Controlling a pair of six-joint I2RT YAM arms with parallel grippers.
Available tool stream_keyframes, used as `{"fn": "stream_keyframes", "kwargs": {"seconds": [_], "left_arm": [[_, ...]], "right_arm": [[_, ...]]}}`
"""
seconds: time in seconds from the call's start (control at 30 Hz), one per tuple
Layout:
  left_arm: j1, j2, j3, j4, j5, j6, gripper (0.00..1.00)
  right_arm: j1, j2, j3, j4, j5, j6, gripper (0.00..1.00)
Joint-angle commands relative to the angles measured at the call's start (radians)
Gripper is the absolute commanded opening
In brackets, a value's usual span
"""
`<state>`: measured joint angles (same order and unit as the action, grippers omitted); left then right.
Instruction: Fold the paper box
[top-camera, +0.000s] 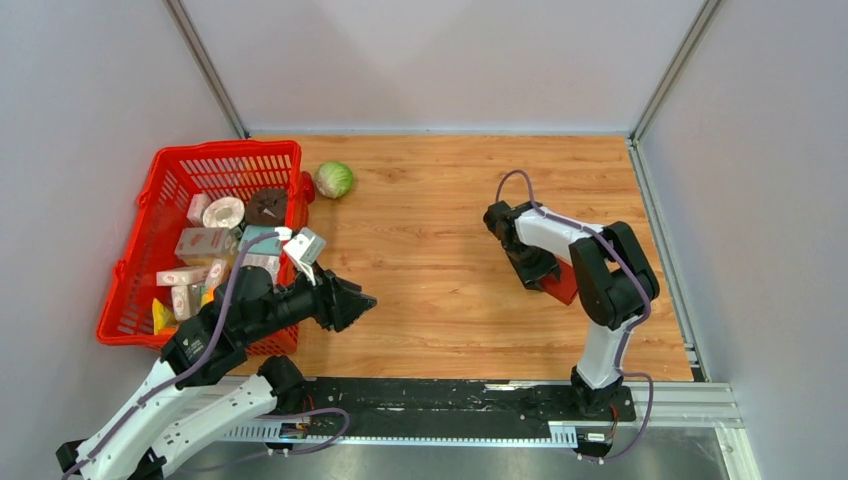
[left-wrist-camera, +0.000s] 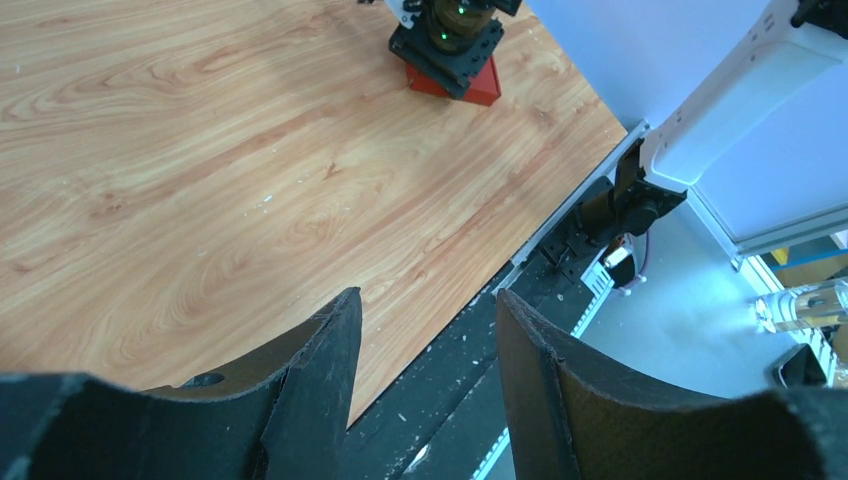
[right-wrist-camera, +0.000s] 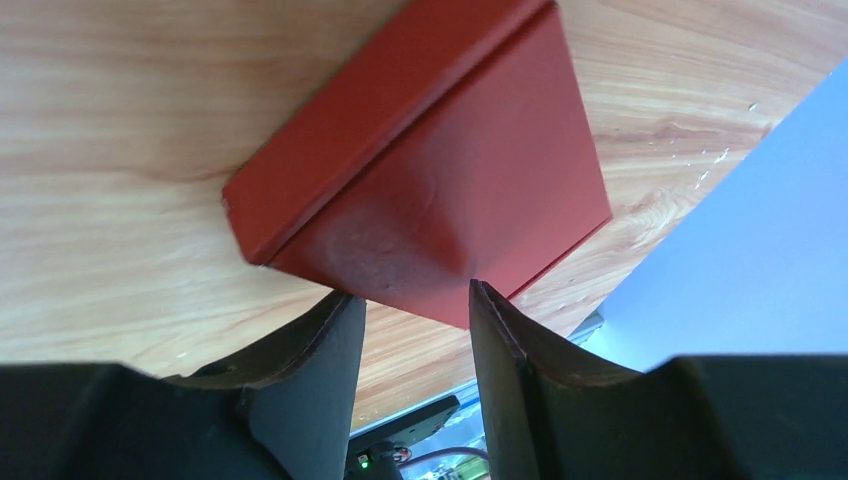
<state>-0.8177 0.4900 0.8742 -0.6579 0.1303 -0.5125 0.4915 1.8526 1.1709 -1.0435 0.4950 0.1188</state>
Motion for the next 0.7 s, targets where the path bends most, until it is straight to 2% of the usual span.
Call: {"fn": "stream_keyframes", "kwargs": {"seconds": [0.0, 0.17, 0.23, 0.33, 0.43, 0.67], "left_arm": [[-0.001, -0.04, -0.009, -0.009, 0.035, -0.006, 0.6], [0.0, -0.08, -0.001, -0.045, 0.037, 0.012, 0.6], [0.0, -0.094, -0.001, -0.054, 0.037, 0.019, 0.6], [0.0, -0.099, -0.001, -0.052, 0.043, 0.022, 0.6], [-0.001, -0.094, -0.003, -0.039, 0.048, 0.023, 0.6], [0.0, -0.096, -0.001, -0.055, 0.048, 0.023, 0.6]], "right_arm": [[-0.076, 0.008, 0.048, 0.034, 0.025, 0.004, 0.47], [-0.174, 0.051, 0.119, 0.05, -0.029, 0.004, 0.47], [-0.143, 0.05, 0.131, 0.042, -0.013, -0.017, 0.47], [-0.088, -0.003, 0.096, 0.082, 0.02, -0.06, 0.56], [-0.114, -0.006, 0.088, 0.117, -0.006, -0.07, 0.58], [-0.163, 0.082, 0.148, 0.139, 0.062, -0.076, 0.58]]}}
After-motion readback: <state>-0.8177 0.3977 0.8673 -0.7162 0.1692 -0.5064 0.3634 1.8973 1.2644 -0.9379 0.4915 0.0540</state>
